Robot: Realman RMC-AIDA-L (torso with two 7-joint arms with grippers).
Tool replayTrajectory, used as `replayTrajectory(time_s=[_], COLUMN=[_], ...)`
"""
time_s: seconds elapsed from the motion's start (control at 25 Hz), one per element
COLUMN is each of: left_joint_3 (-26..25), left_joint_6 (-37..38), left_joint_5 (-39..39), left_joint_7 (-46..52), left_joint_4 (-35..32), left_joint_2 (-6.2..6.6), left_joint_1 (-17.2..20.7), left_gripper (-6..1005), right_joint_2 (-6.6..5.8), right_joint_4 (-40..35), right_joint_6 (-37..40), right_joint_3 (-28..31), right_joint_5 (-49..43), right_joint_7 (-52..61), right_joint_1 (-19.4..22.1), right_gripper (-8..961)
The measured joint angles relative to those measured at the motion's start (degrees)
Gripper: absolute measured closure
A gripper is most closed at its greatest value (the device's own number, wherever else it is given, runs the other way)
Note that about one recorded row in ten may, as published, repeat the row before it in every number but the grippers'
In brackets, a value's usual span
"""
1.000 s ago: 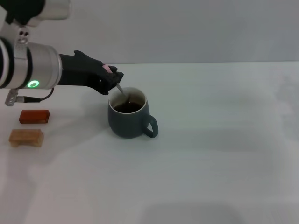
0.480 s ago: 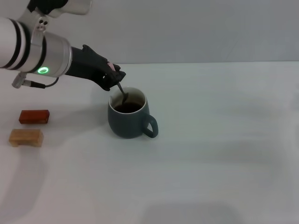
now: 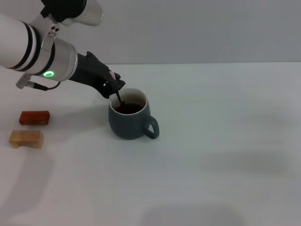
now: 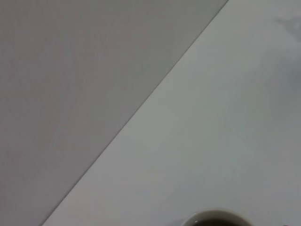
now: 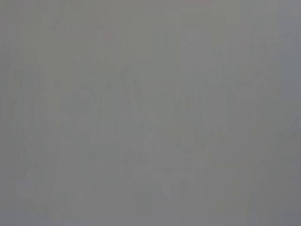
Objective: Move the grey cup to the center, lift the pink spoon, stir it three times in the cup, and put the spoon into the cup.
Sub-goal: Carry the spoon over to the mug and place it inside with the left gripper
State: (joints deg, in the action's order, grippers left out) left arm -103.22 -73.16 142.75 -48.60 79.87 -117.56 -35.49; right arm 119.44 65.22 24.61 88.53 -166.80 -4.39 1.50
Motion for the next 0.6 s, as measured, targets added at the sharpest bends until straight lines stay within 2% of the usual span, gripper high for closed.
replayTrajectory(time_s=[0.6], left_joint_3=[0.2], left_joint_6=[-2.0], left_joint_5=[0.0], left_joint_7=[-1.5], left_joint_4=[-2.4], left_joint_2=[-0.02], left_joint_1=[-1.6], left_gripper=[855], right_joint_2=[-0.01], right_joint_4=[0.2], right_joint_6=[0.0], right_joint_3=[0.0], right_joint_5=[0.0], right_joint_7=[0.1], right_joint_1=[-0.5], right_gripper=[955])
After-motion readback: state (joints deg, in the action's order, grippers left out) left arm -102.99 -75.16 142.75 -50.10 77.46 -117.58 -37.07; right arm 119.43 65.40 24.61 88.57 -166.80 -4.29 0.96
